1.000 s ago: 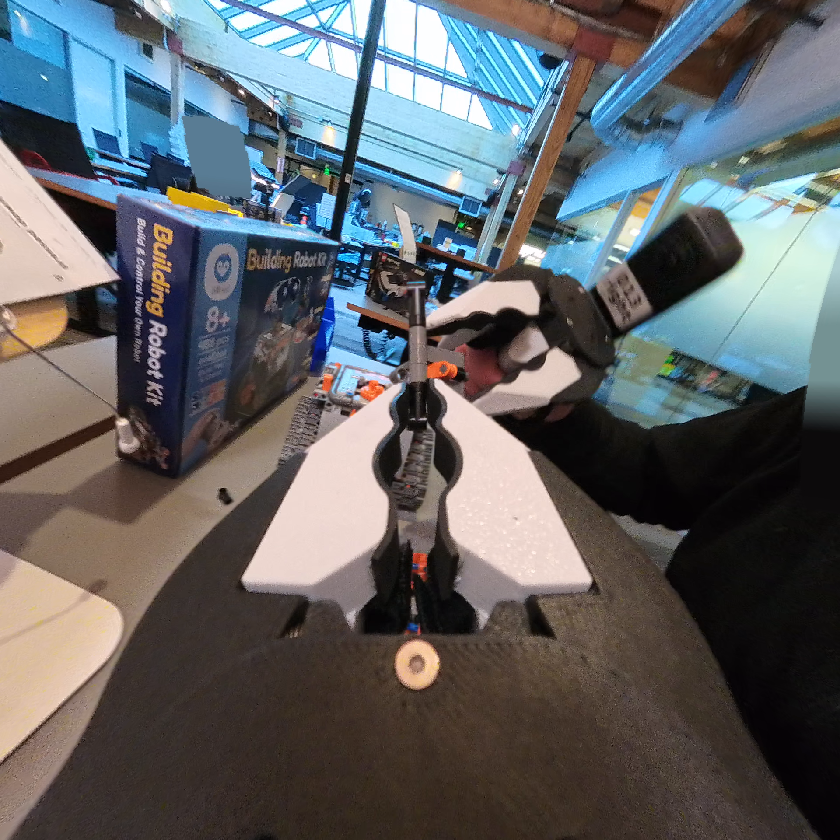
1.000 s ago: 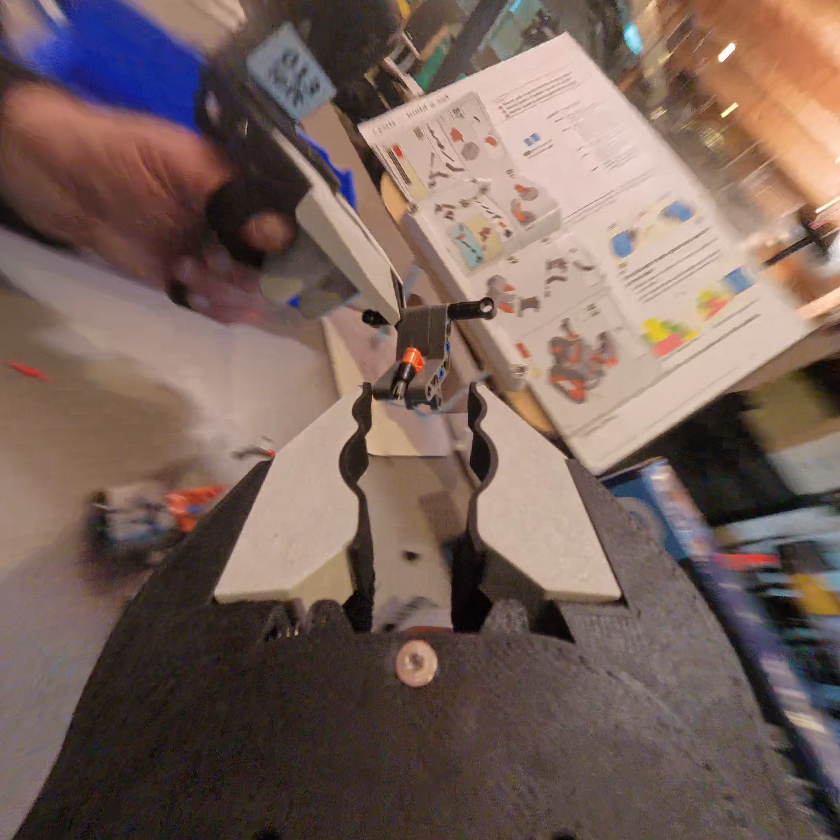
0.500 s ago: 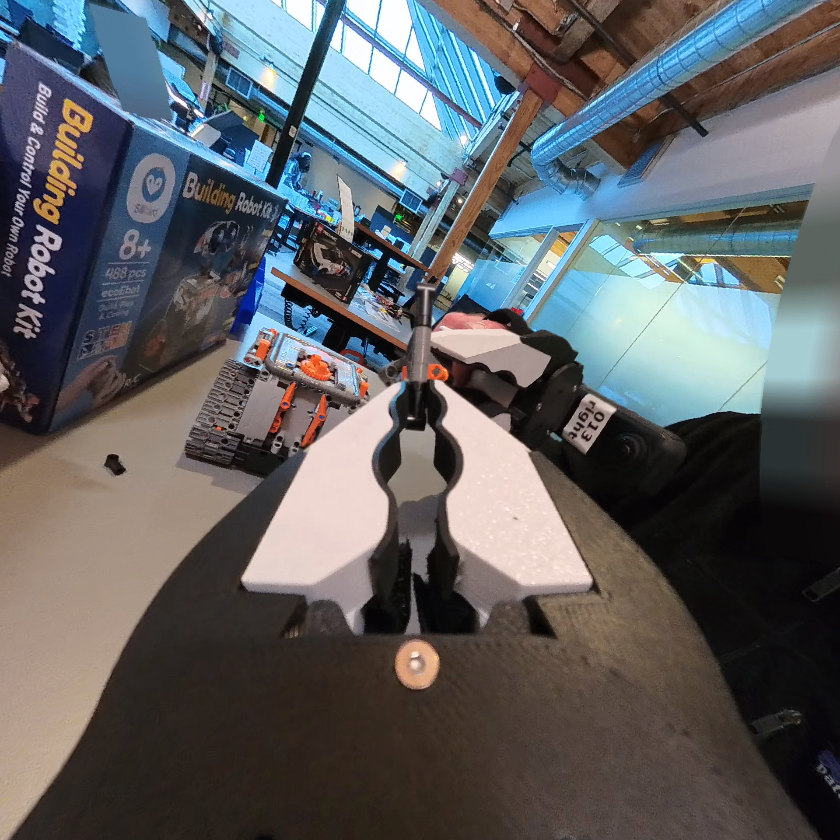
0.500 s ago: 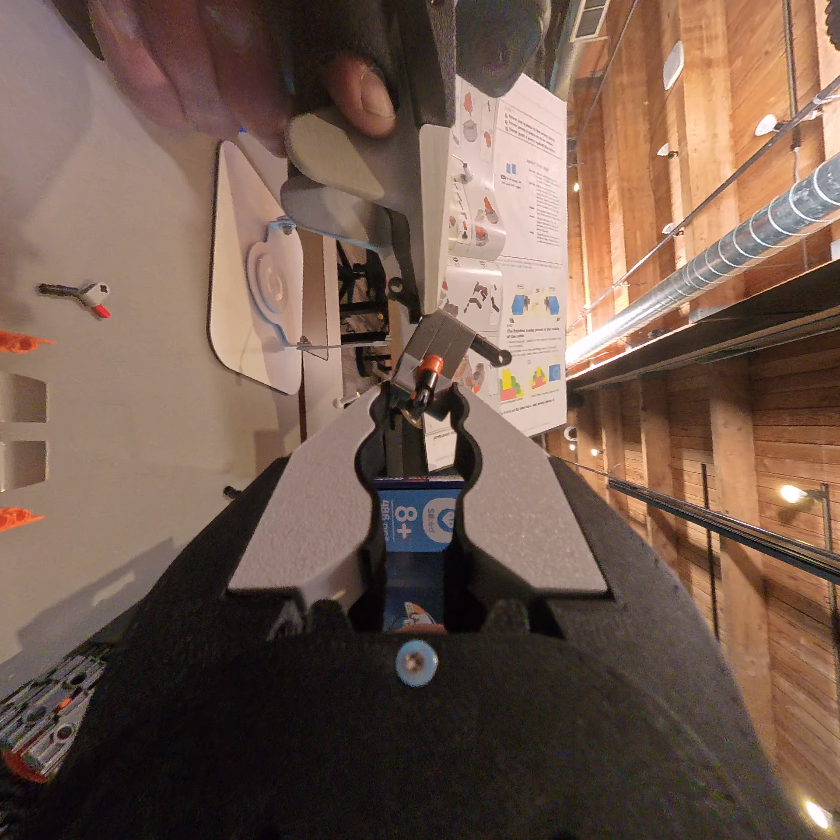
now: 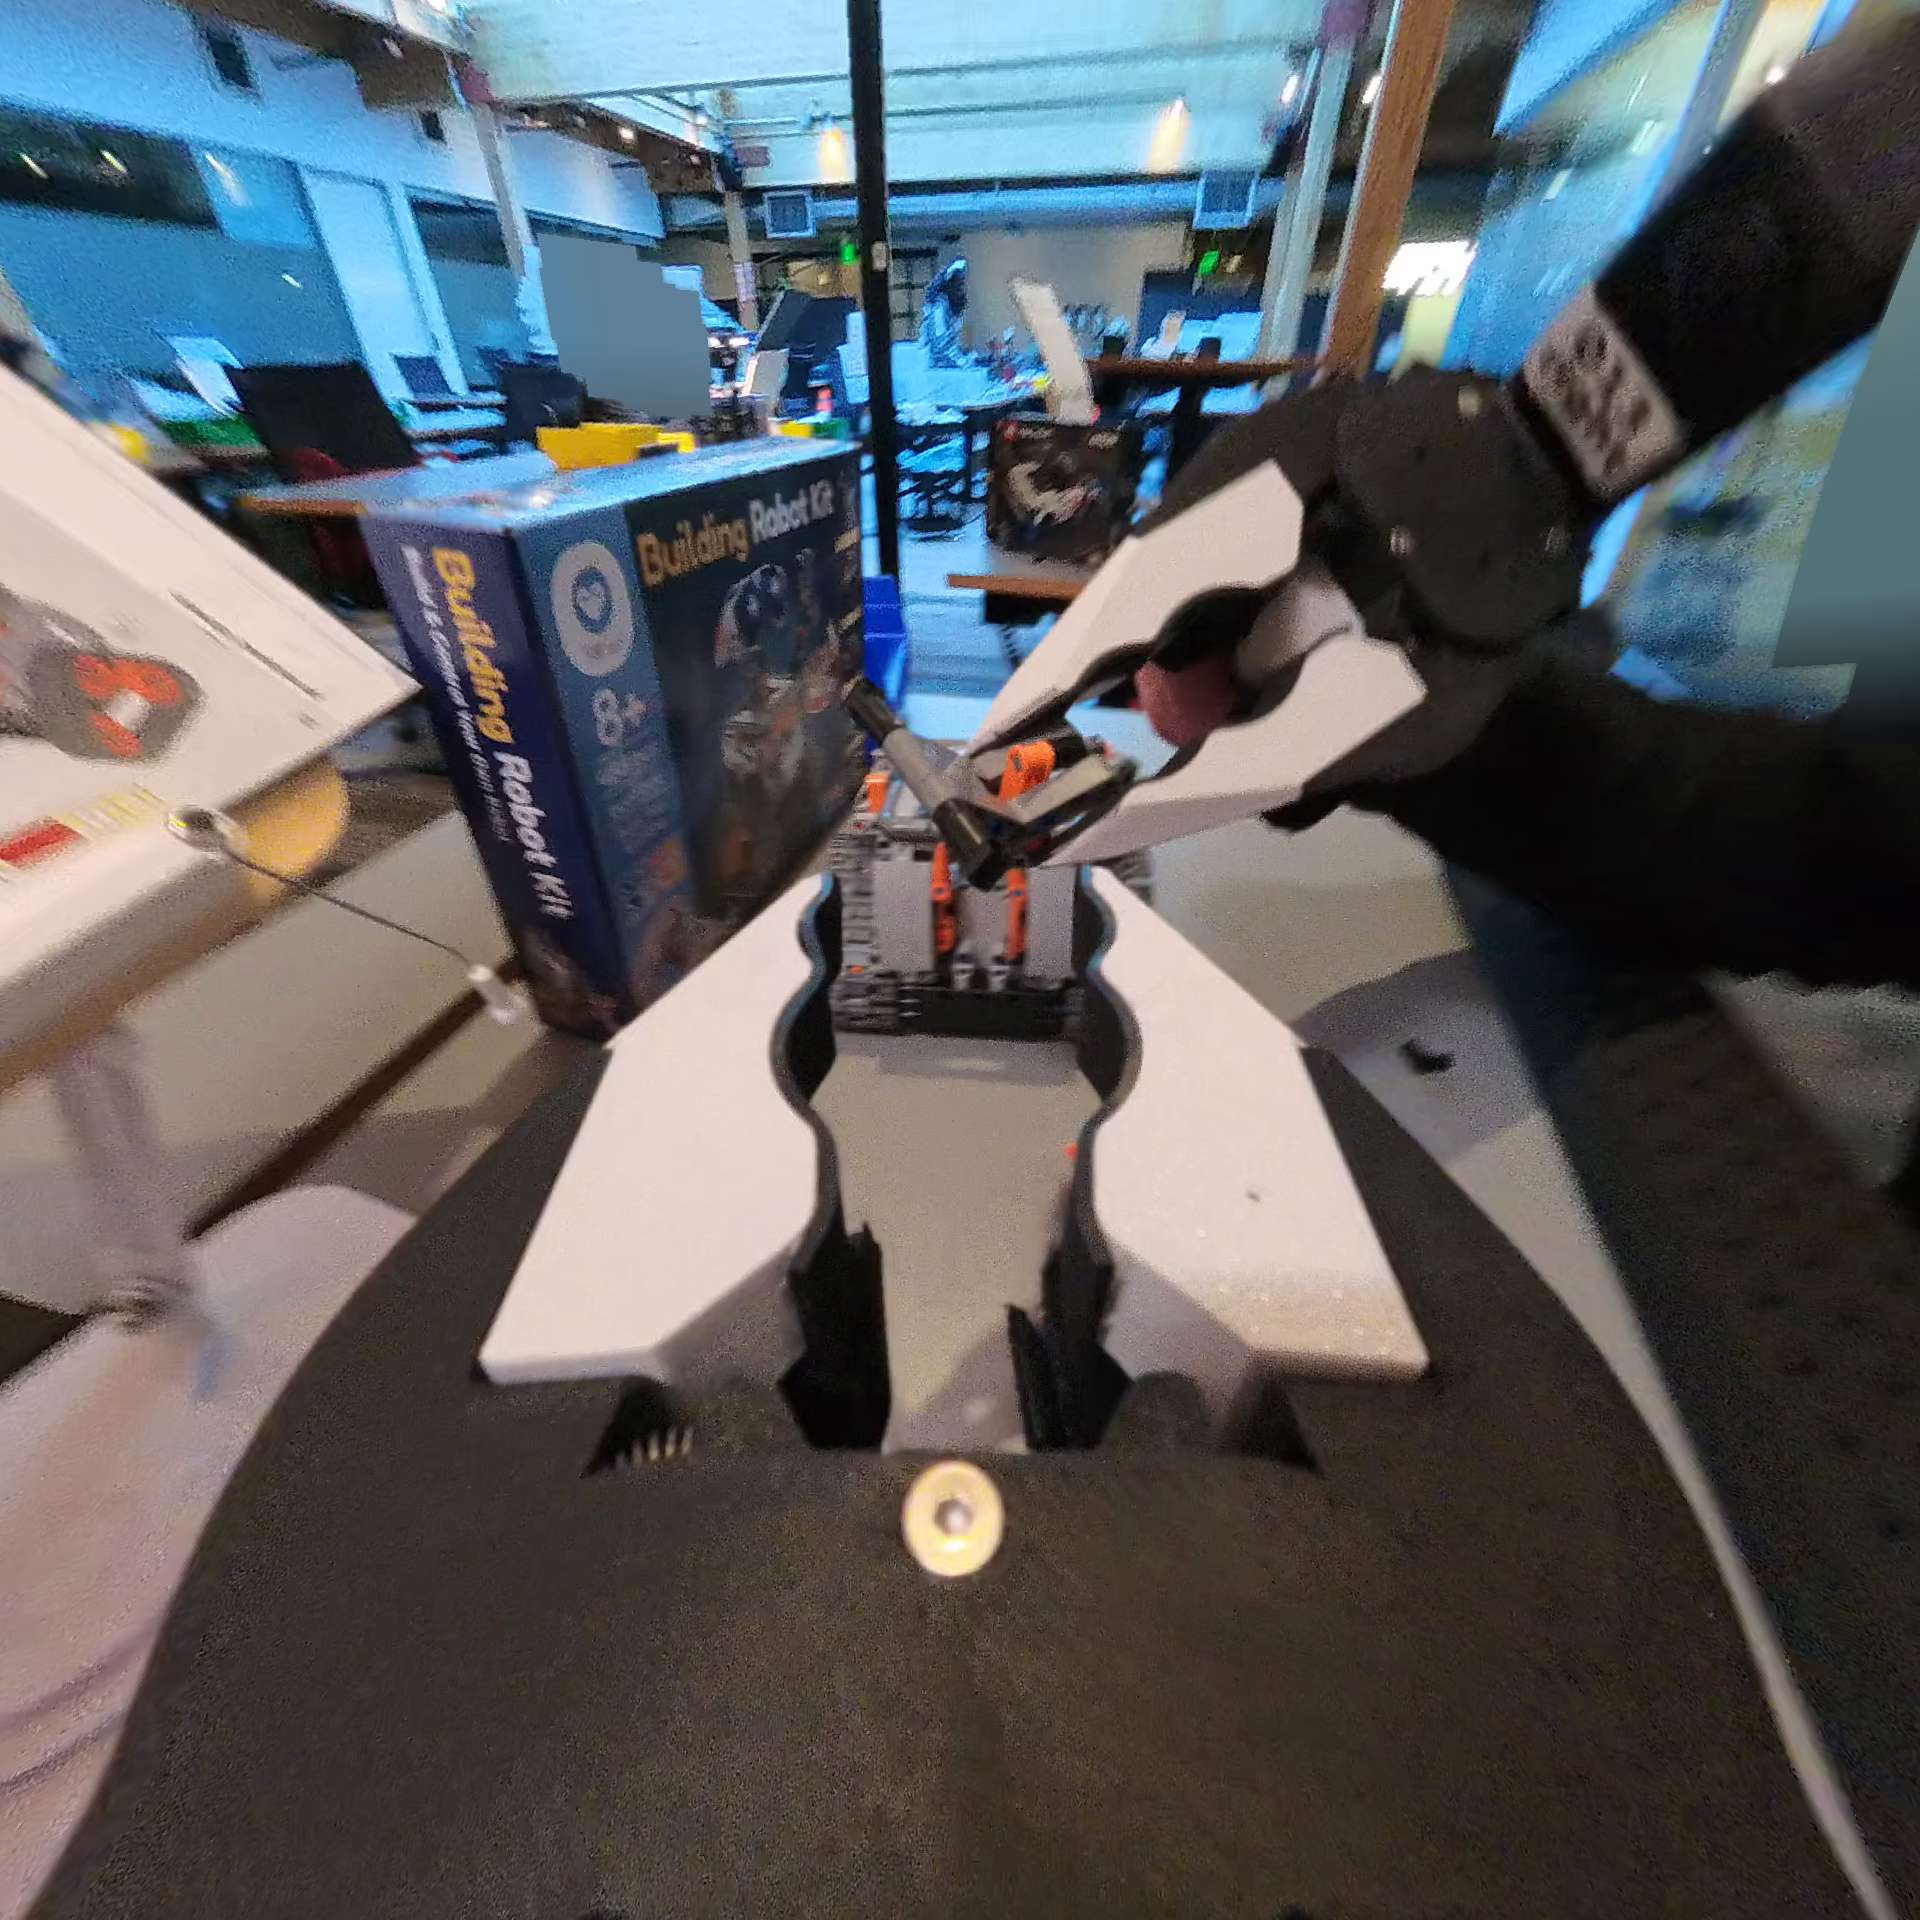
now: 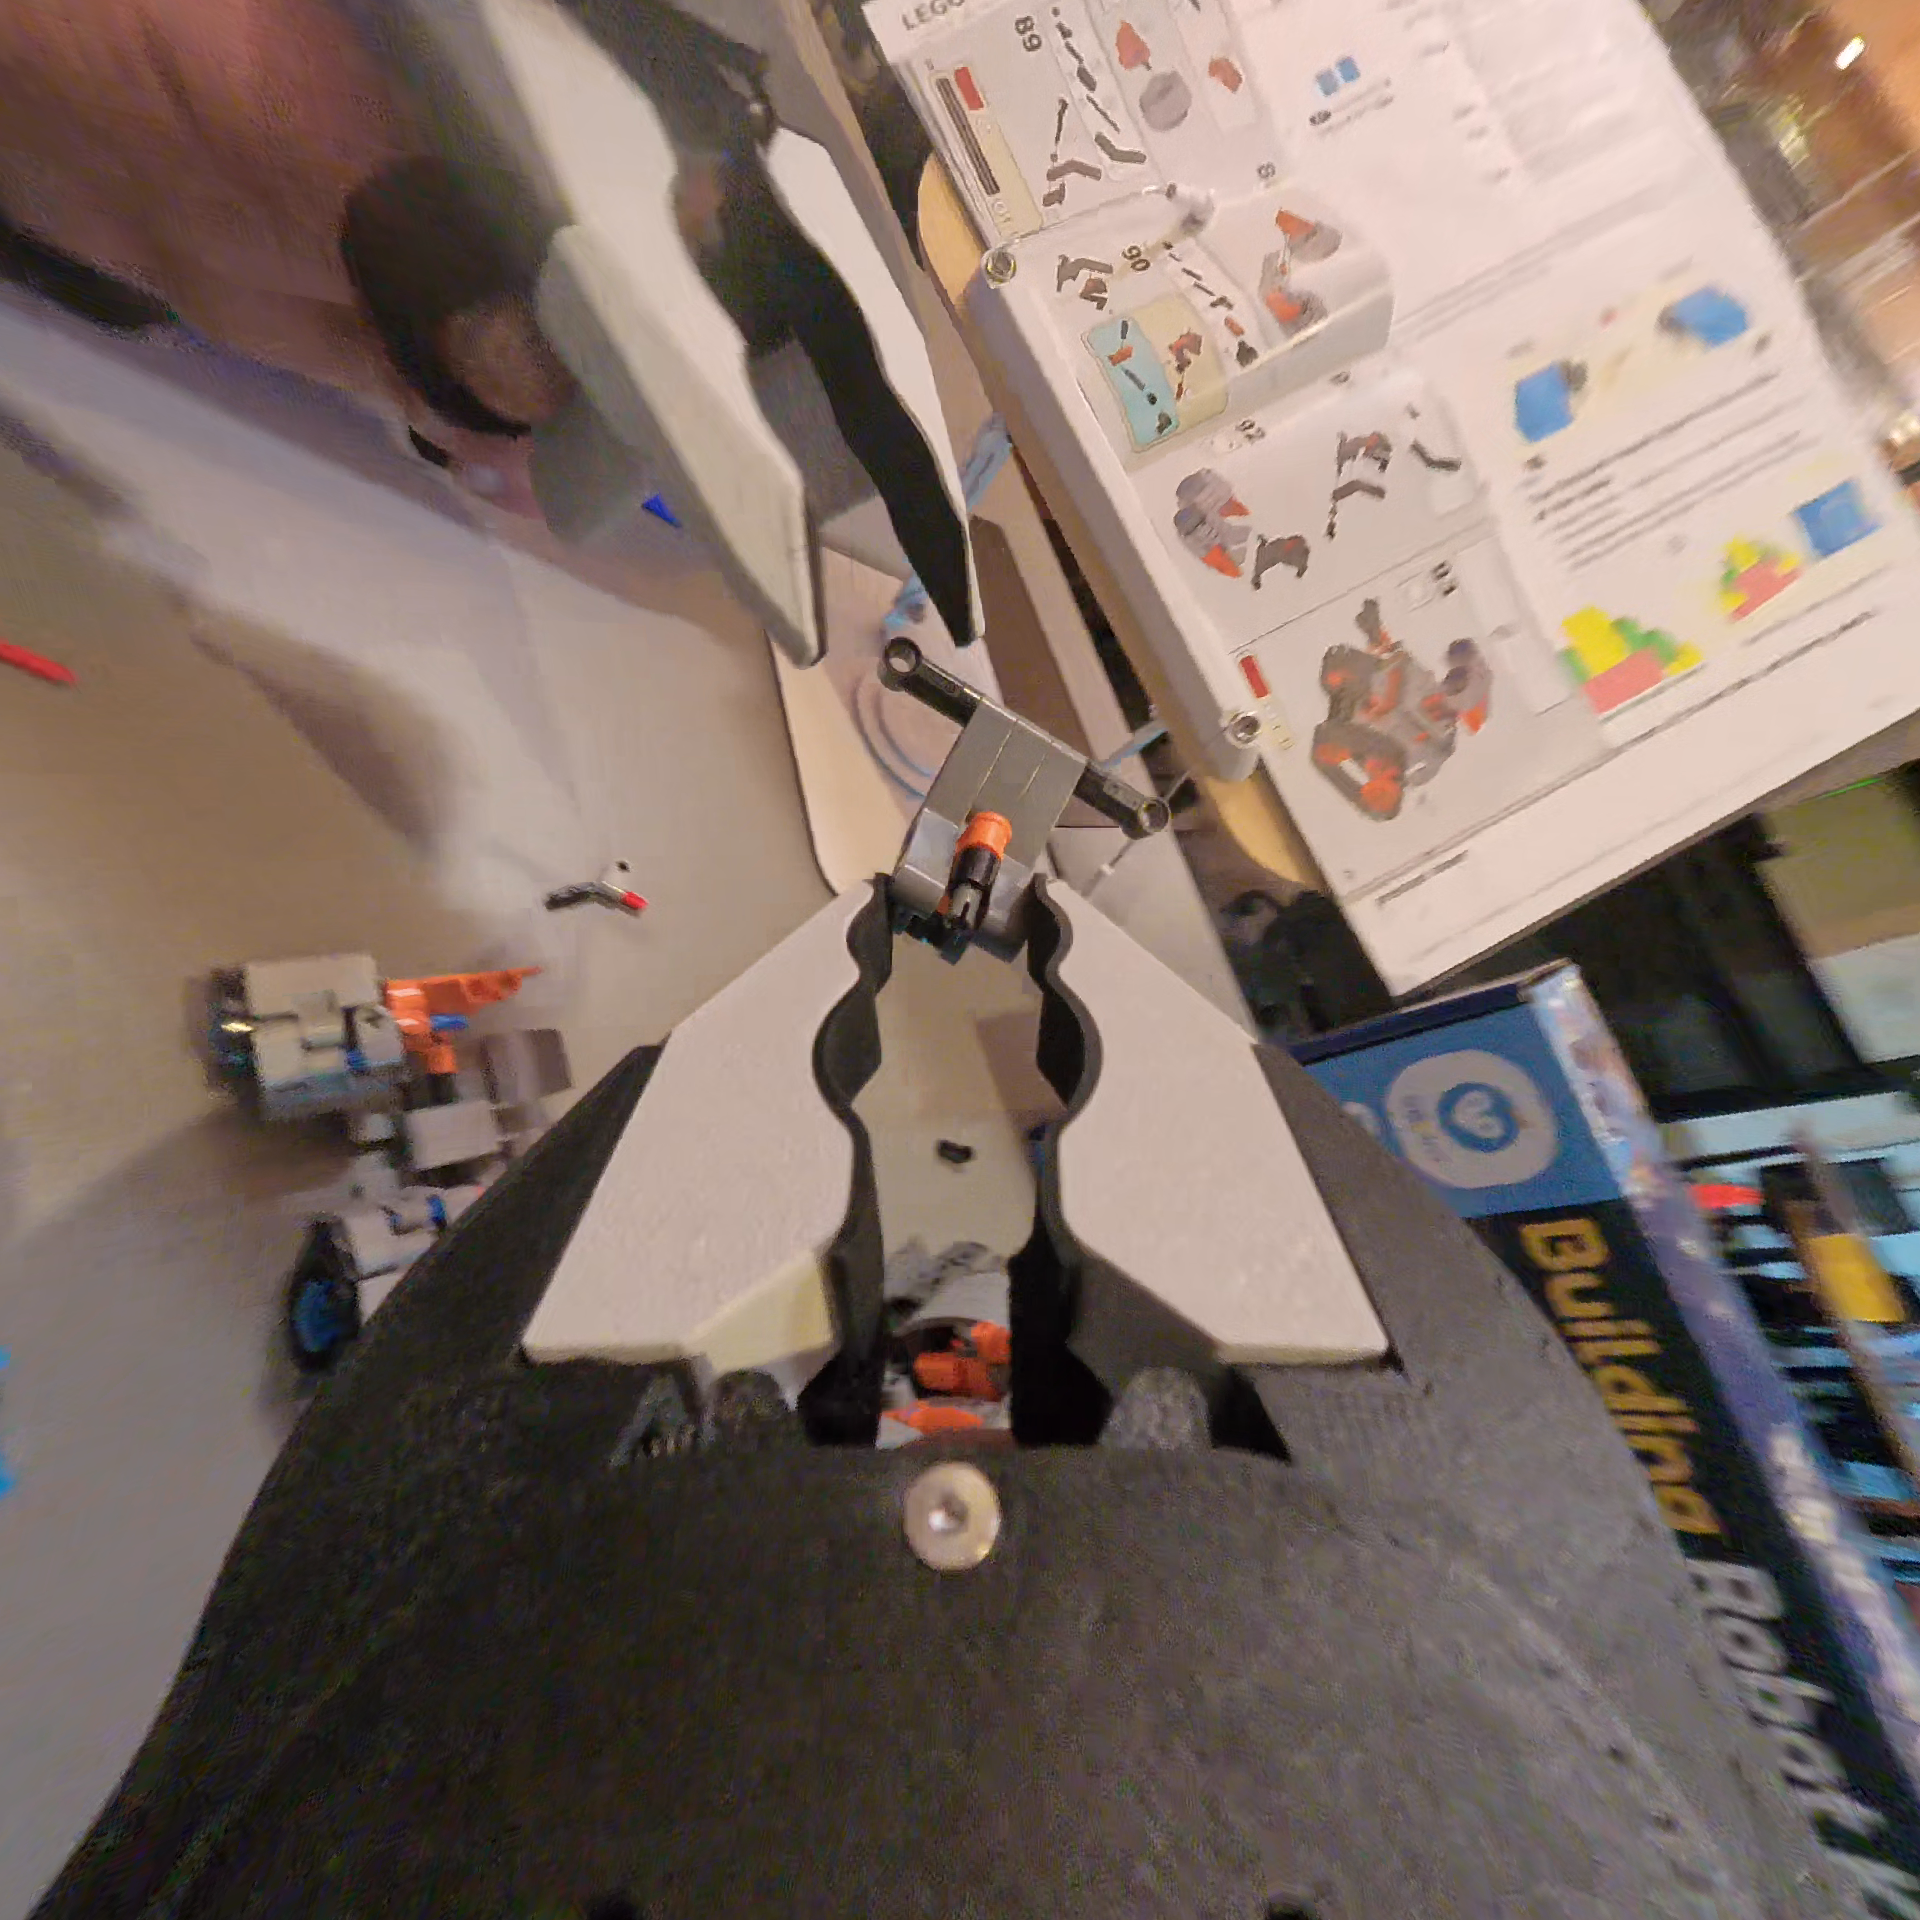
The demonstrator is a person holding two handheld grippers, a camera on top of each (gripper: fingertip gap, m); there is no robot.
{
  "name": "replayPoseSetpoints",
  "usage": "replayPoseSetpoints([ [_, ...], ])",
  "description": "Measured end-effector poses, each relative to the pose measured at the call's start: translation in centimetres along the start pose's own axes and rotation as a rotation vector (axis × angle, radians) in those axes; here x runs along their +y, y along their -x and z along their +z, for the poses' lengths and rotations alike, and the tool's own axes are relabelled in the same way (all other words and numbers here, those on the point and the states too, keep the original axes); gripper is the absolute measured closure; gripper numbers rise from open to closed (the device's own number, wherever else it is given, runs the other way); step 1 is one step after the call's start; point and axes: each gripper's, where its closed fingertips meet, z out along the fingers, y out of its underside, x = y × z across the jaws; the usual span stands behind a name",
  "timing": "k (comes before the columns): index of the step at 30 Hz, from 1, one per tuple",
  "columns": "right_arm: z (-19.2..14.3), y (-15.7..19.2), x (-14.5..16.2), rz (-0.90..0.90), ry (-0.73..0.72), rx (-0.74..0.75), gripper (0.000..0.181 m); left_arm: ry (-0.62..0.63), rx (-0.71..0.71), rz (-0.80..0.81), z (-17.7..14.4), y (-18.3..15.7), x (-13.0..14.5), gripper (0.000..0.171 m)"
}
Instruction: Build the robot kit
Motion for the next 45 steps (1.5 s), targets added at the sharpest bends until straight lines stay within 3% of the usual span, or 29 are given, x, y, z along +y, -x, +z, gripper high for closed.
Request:
replayPoseSetpoints([
  [5, 0.0, 1.2, 0.0, 0.281, -0.031, -0.195, 0.157, 0.148, -0.172, 0.415, 0.4, 0.1, 1.0, 0.124],
  [9, -0.2, 2.0, 0.0, 0.432, -0.044, -0.326, 0.157, 0.222, -0.260, 0.616, 0.6, 0.1, 1.4, 0.135],
  [14, -0.5, 2.9, -0.6, 0.494, -0.069, -0.412, 0.157, 0.266, -0.251, 0.700, 1.1, -0.5, 2.4, 0.171],
  [18, -0.5, 3.2, -0.3, 0.540, -0.058, -0.458, 0.157, 0.253, -0.246, 0.691, 1.3, -0.7, 2.5, 0.171],
  [23, -0.6, 3.4, 0.1, 0.587, -0.054, -0.498, 0.157, 0.228, -0.292, 0.713, 0.8, -0.1, 1.8, 0.140],
  [28, -0.4, 3.9, 0.4, 0.585, -0.018, -0.515, 0.157, 0.261, -0.297, 0.859, 1.2, -1.2, 2.1, 0.144],
  [30, -0.5, 4.2, 0.5, 0.595, -0.007, -0.539, 0.157, 0.273, -0.279, 0.889, 1.4, -1.6, 2.5, 0.155],
  [40, -2.1, 4.5, -0.4, 0.630, -0.070, -0.645, 0.156, 0.217, -0.131, 0.777, 1.4, -3.7, 2.7, 0.163],
  [45, -3.2, 3.8, -2.5, 0.608, -0.235, -0.674, 0.148, 0.111, -0.008, 0.509, 1.1, -4.9, 1.9, 0.164],
])
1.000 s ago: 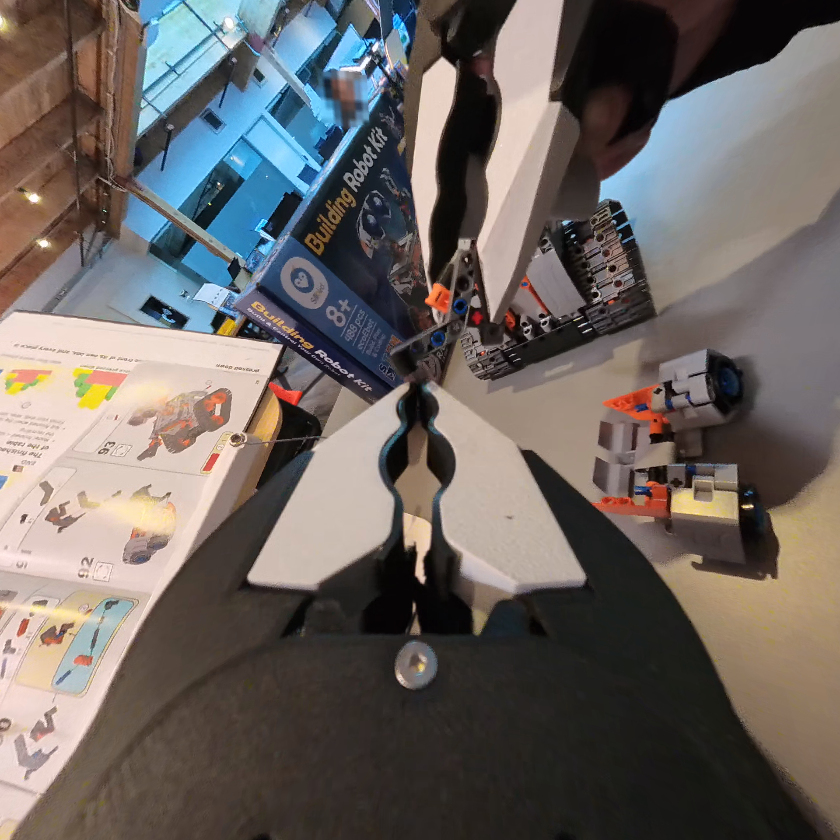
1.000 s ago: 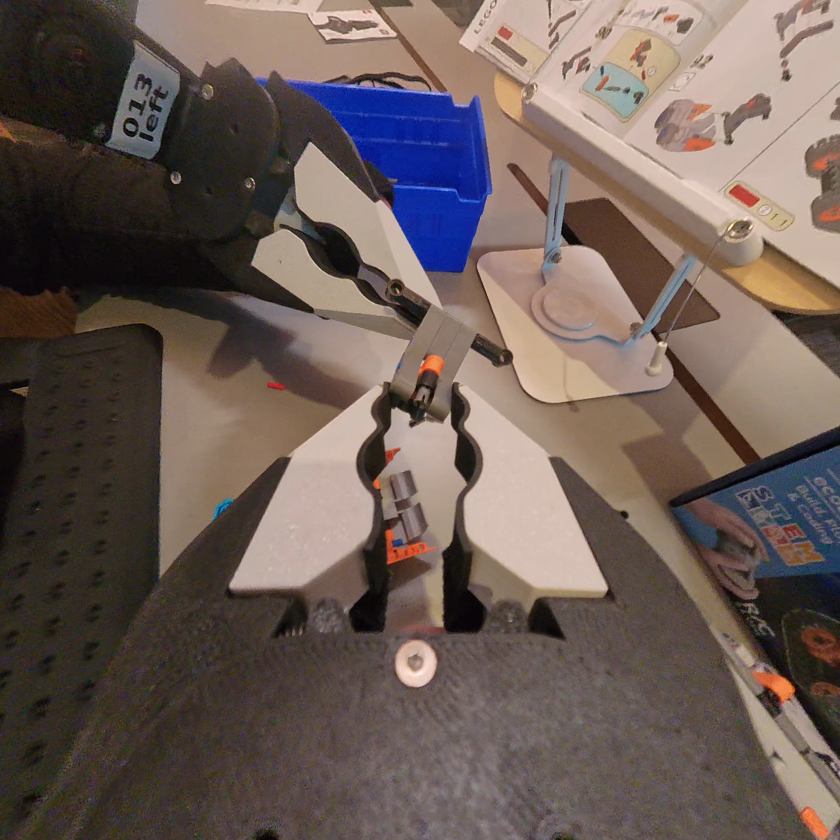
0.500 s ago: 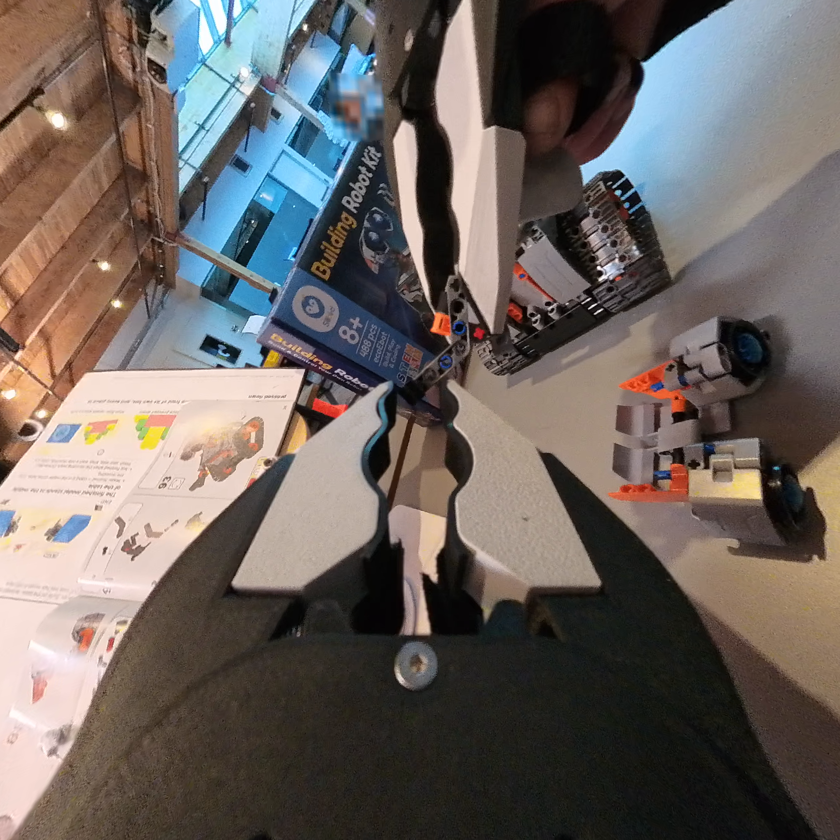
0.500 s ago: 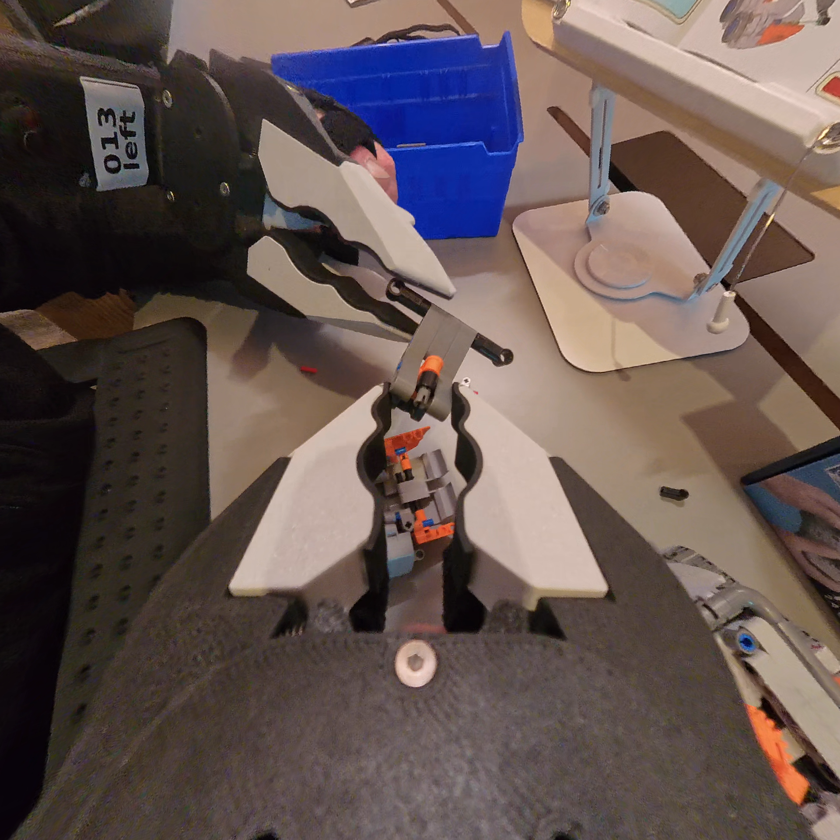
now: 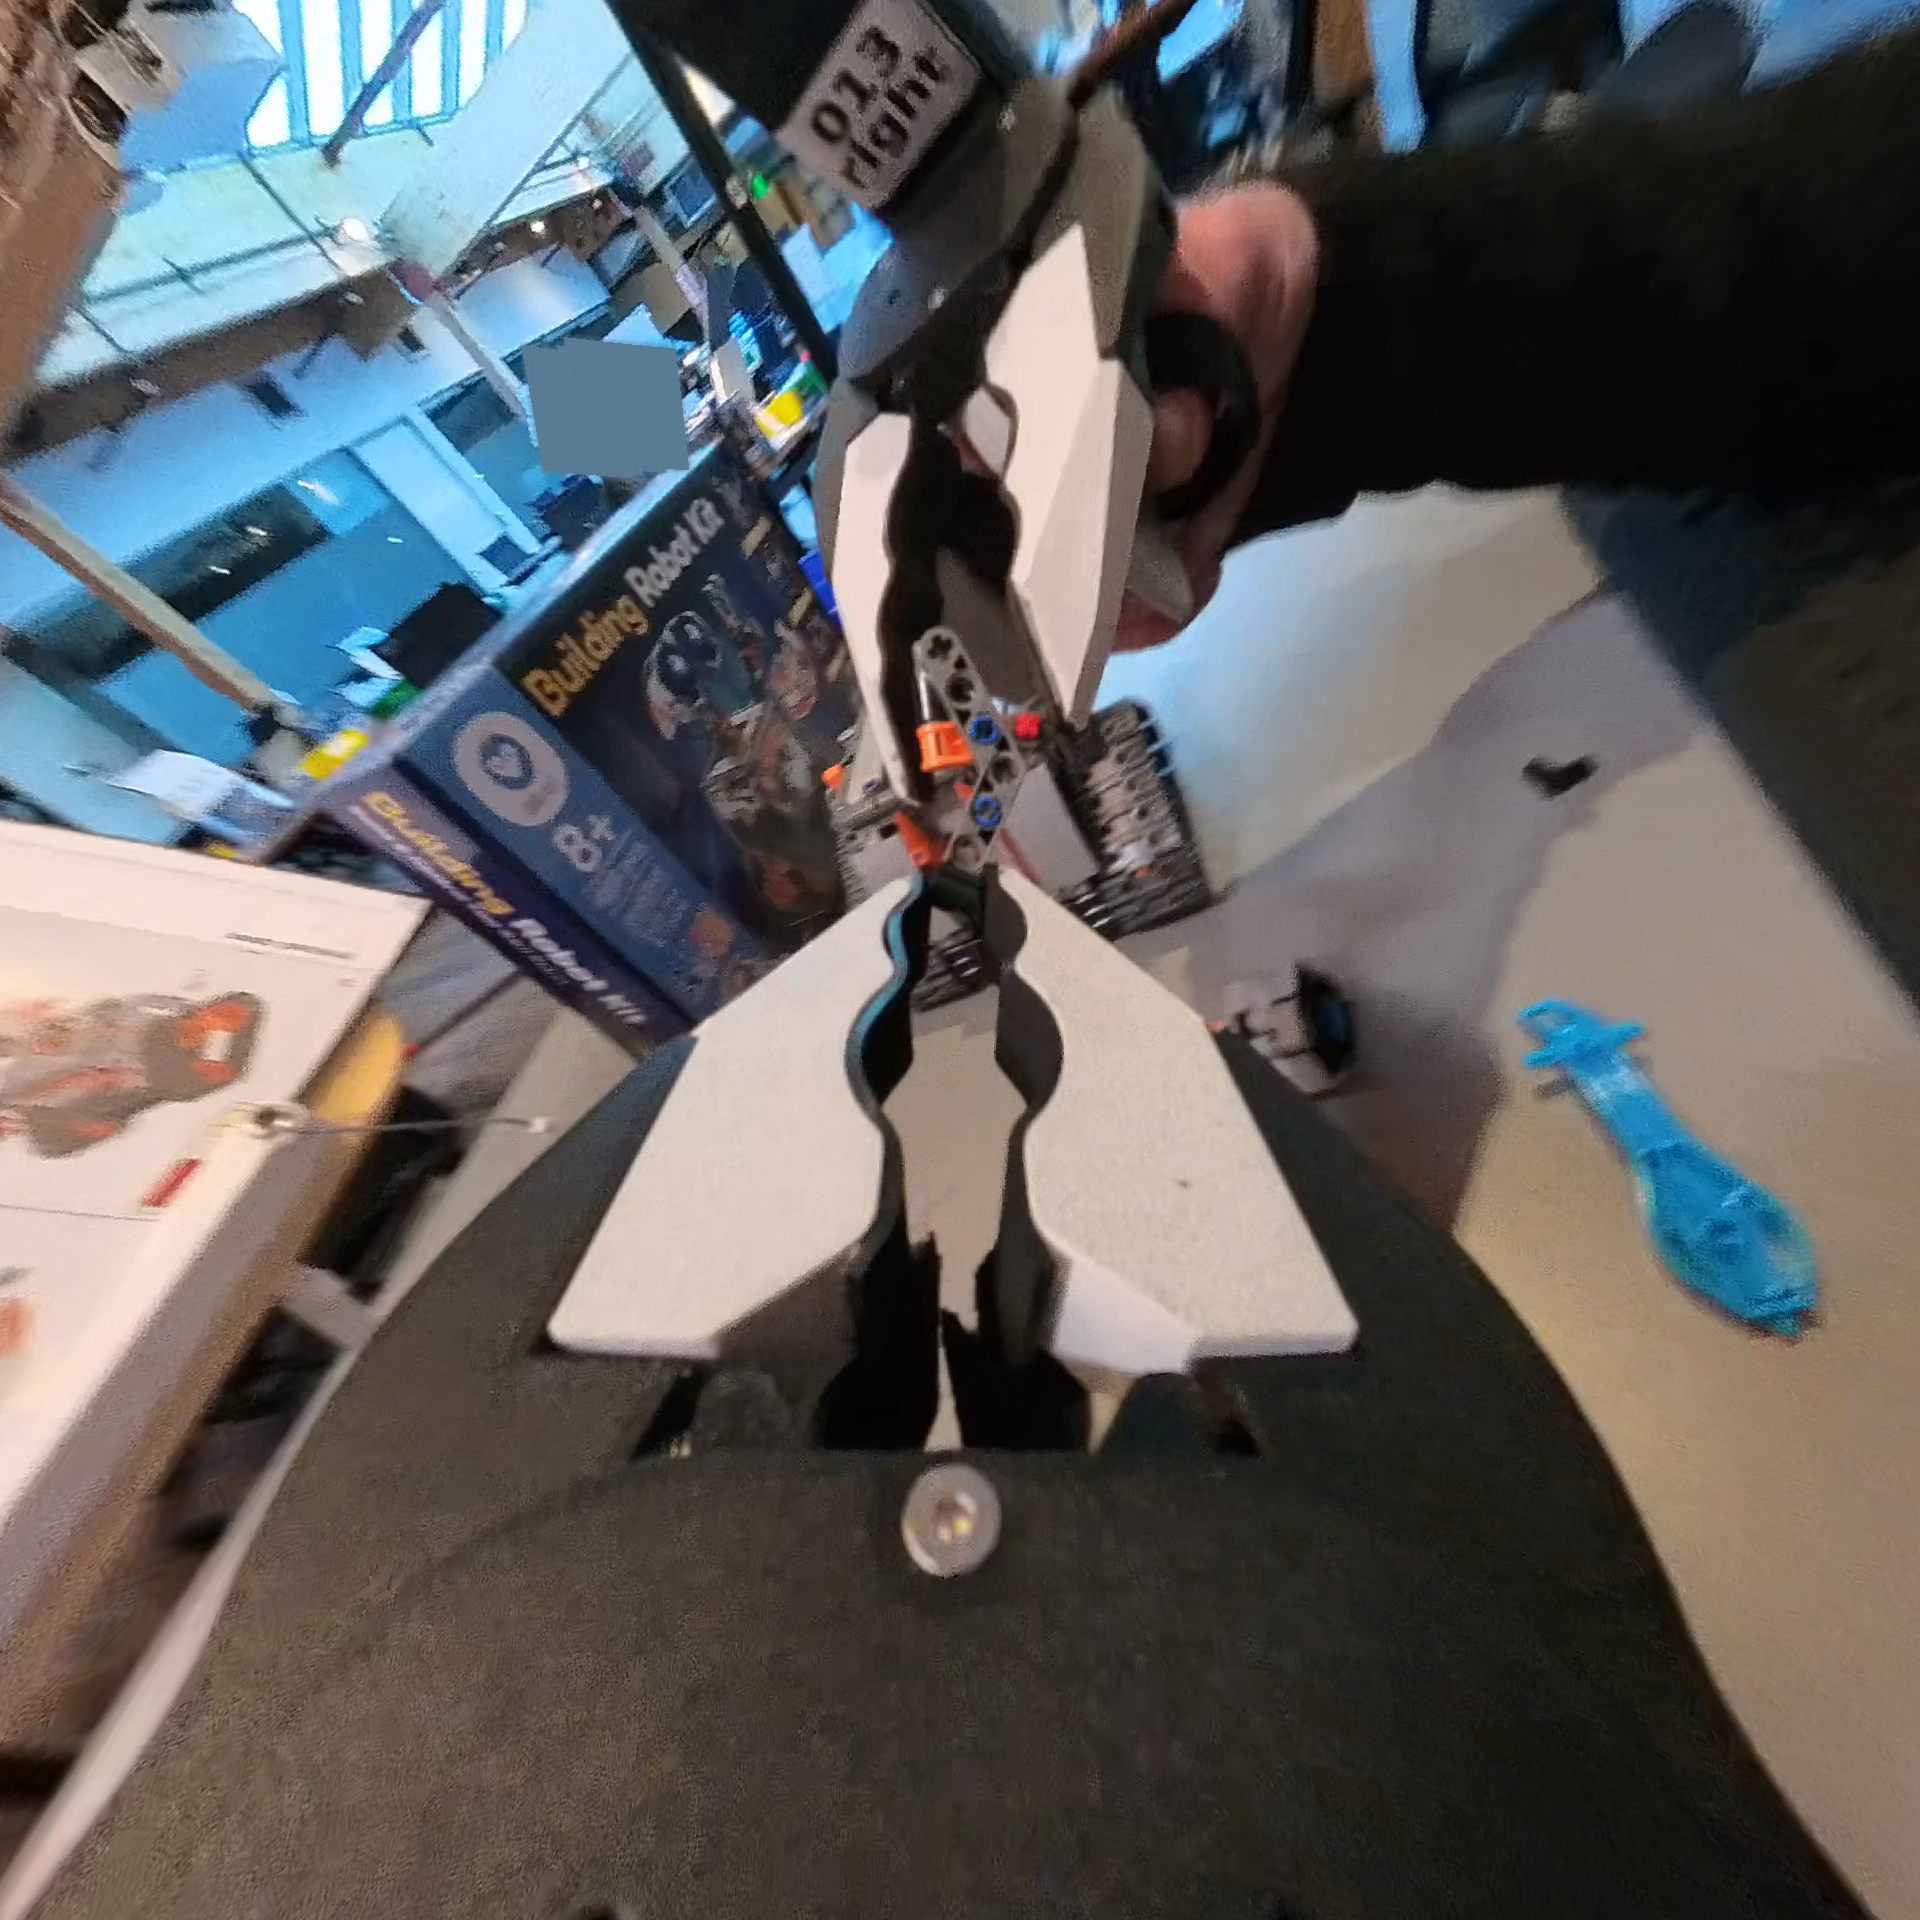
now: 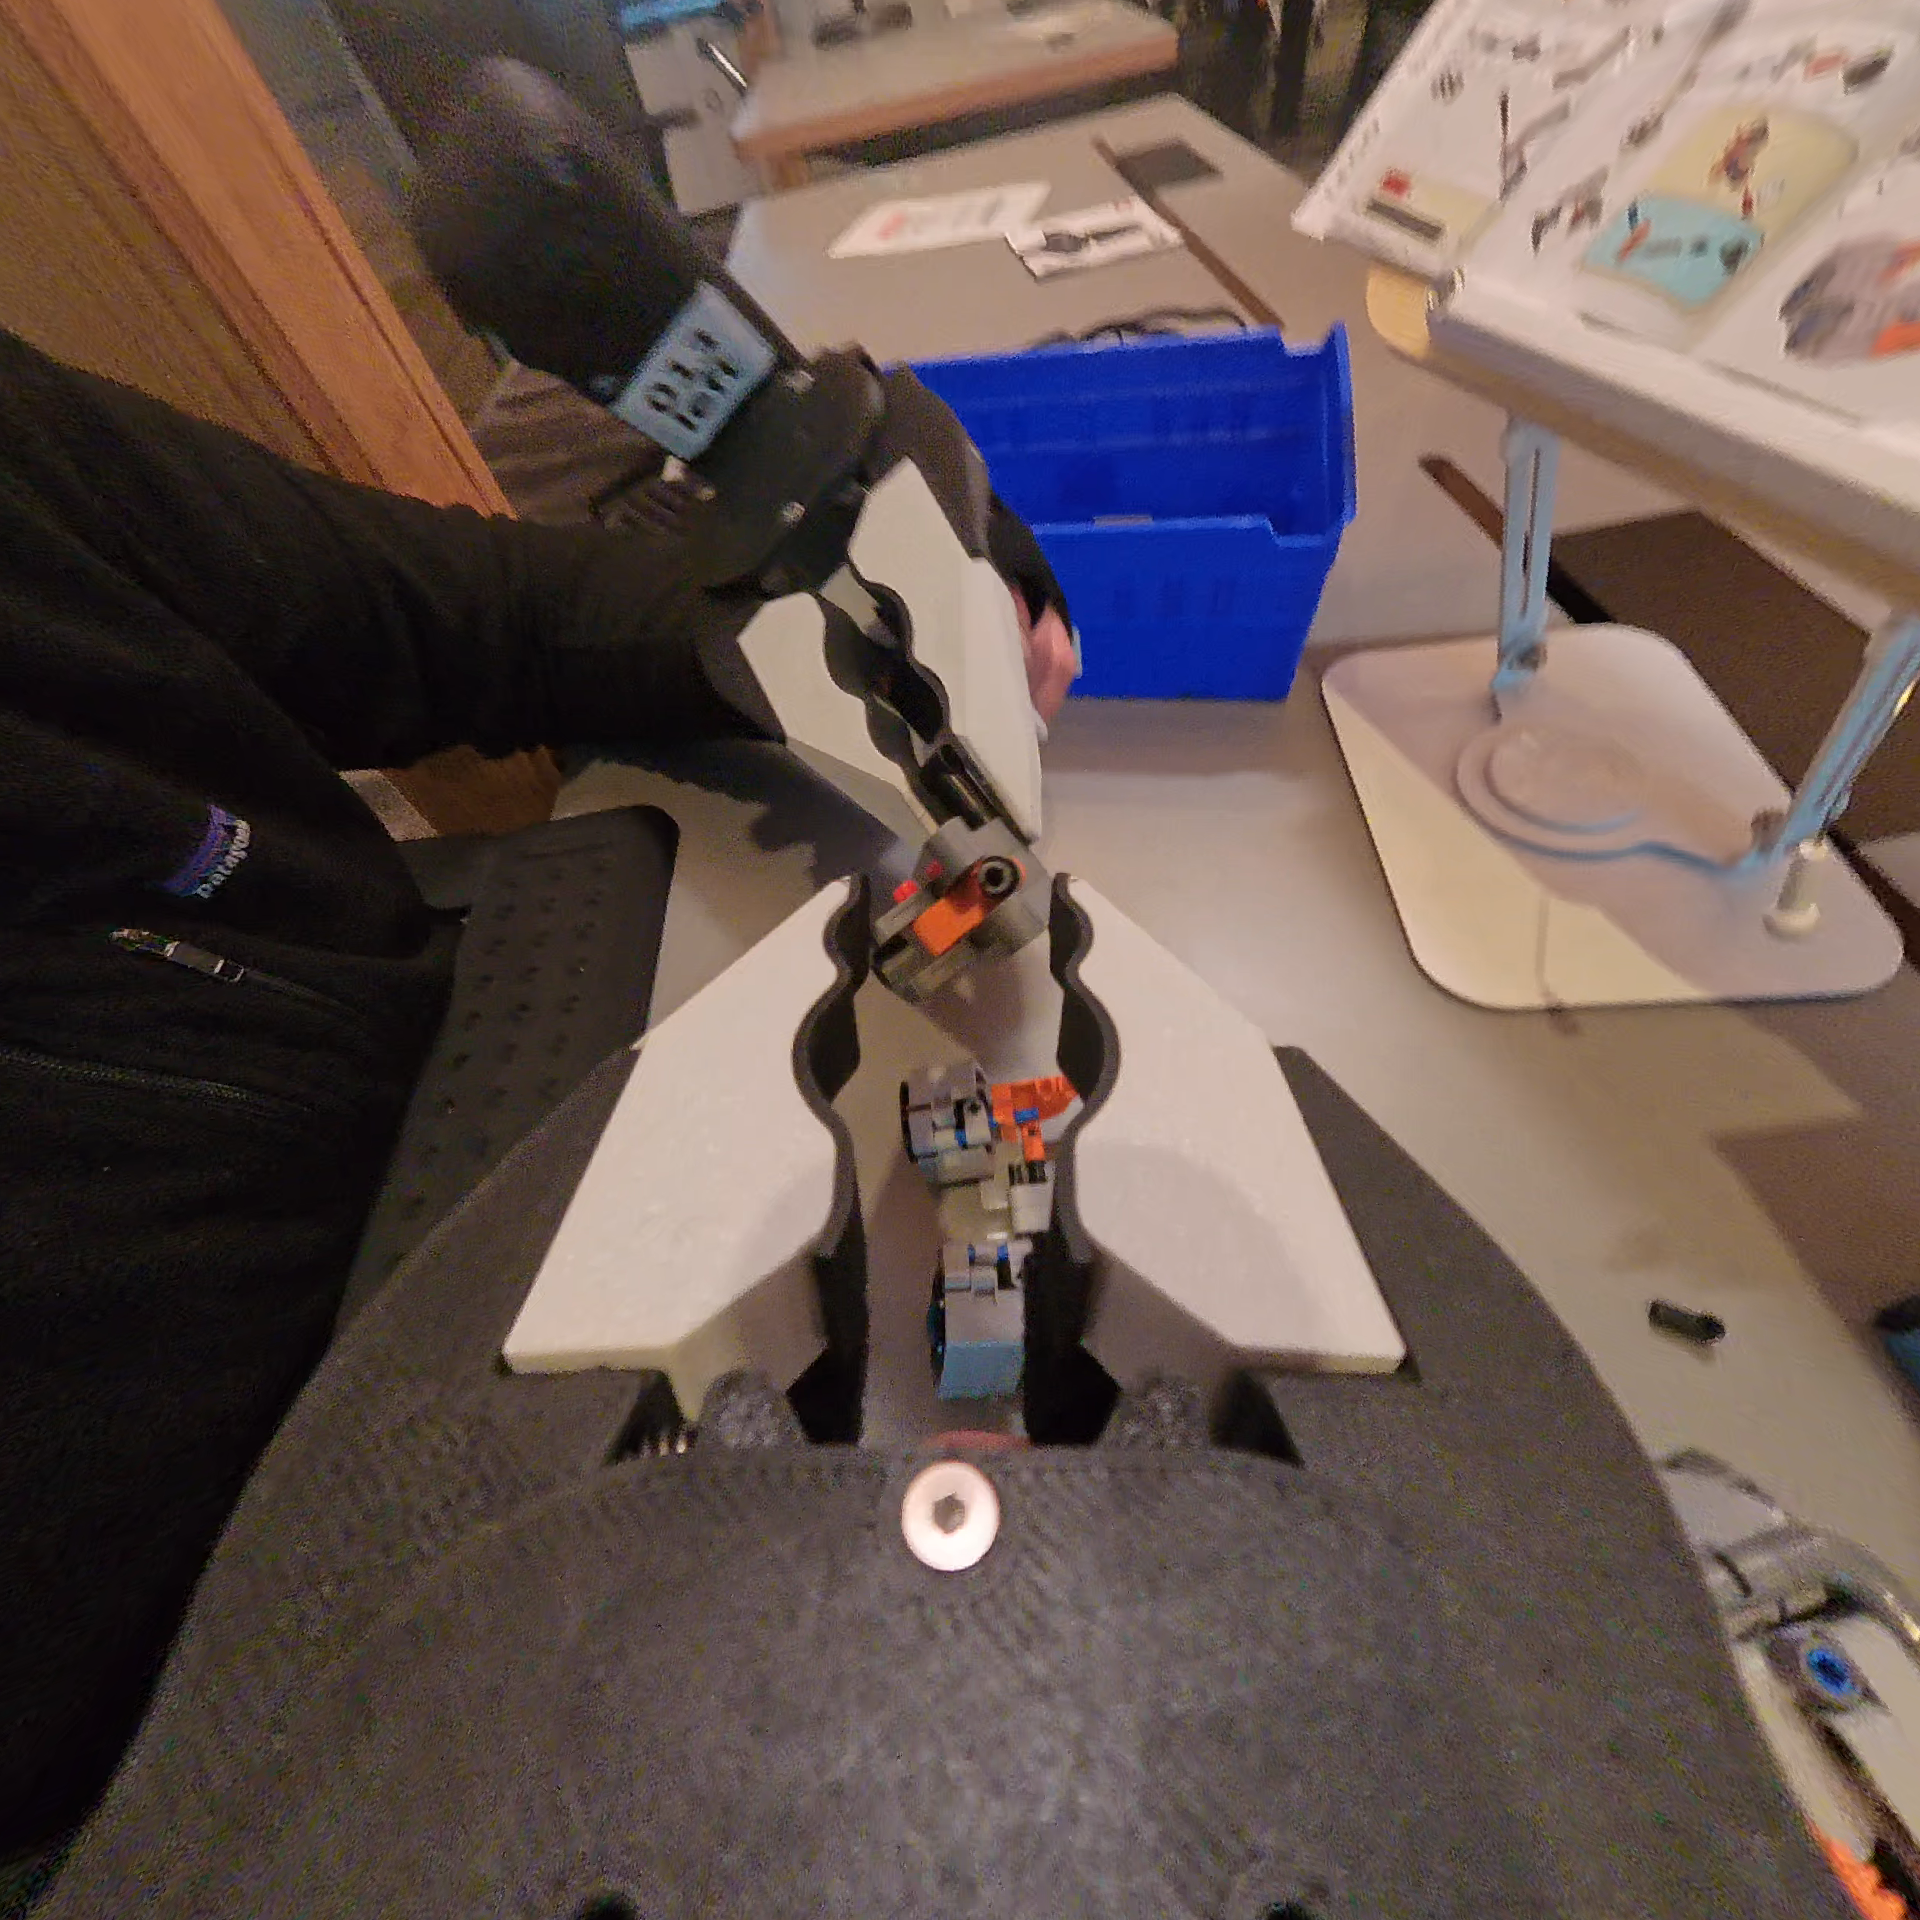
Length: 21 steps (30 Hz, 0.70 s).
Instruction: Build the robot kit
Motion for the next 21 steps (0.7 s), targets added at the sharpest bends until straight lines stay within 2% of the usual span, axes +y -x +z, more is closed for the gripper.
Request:
replayPoseSetpoints([
  [2, -0.1, 0.1, -0.1, -0.046, -0.008, 0.007, 0.141, -0.048, 0.053, -0.115, -0.3, -0.2, -0.2, 0.164],
  [5, 0.5, 0.0, 0.9, -0.147, 0.068, 0.053, 0.132, -0.132, 0.105, -0.300, -1.0, 0.0, -0.7, 0.165],
  [7, 1.1, -0.4, 1.4, -0.212, 0.104, 0.106, 0.133, -0.176, 0.138, -0.414, -1.3, 0.0, -0.9, 0.166],
  [11, 2.6, -0.4, 1.3, -0.257, 0.098, 0.142, 0.149, -0.221, 0.179, -0.522, -1.2, -0.4, -1.0, 0.165],
  [14, 2.8, -0.2, 1.2, -0.226, 0.063, 0.116, 0.171, -0.241, 0.200, -0.572, -0.8, -0.8, -0.9, 0.164],
  [19, 2.9, -0.7, 1.9, -0.103, 0.062, 0.073, 0.176, -0.228, 0.229, -0.664, -0.4, -0.8, 0.1, 0.163],
  [21, 2.5, -1.0, 2.3, -0.051, 0.066, 0.059, 0.175, -0.186, 0.221, -0.640, -0.5, -0.8, 0.9, 0.147],
])
